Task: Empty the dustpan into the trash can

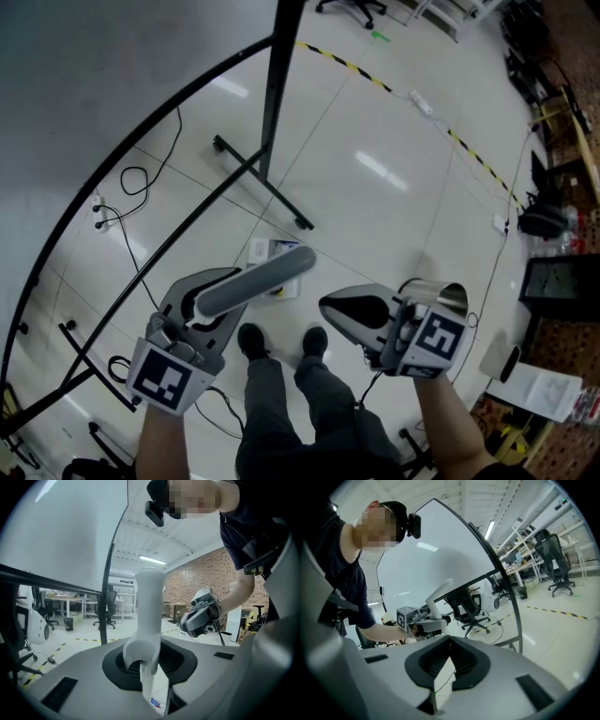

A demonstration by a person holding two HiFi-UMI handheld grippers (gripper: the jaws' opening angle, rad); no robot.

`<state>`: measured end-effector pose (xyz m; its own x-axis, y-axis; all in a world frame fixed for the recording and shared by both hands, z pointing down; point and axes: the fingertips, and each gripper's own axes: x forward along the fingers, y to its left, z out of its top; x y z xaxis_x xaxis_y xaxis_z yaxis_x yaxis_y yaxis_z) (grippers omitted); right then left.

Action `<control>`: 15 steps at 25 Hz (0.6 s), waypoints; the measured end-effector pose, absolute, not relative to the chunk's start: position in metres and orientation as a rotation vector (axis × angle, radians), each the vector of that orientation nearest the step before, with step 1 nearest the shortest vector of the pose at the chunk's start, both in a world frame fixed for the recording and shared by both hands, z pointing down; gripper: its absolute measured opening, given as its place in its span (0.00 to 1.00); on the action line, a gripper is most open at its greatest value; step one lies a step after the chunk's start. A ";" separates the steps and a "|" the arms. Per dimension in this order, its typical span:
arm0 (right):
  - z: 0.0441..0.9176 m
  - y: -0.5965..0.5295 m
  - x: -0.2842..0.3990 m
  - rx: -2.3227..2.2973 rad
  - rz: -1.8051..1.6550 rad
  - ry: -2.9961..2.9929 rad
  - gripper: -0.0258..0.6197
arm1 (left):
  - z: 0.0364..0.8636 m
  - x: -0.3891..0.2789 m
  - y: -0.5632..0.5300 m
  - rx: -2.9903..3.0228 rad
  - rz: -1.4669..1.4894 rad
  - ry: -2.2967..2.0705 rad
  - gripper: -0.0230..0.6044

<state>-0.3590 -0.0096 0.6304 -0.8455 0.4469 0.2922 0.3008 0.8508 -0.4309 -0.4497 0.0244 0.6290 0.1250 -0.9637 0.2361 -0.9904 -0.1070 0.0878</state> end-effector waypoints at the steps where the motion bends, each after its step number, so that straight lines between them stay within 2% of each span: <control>1: 0.628 -0.013 -0.359 -0.544 0.527 -2.649 0.05 | 0.627 -0.450 0.023 2.167 0.167 -1.950 0.14; 15: 0.561 -0.037 -0.329 -0.400 0.492 -2.725 0.05 | 0.594 -0.432 0.014 2.016 0.129 -1.940 0.14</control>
<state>-0.3286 -0.0370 0.5614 -0.9017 0.3296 0.2796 0.2111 0.9003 -0.3806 -0.4321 0.0144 0.5941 0.0639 -0.9532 0.2954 -0.9839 -0.0107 0.1784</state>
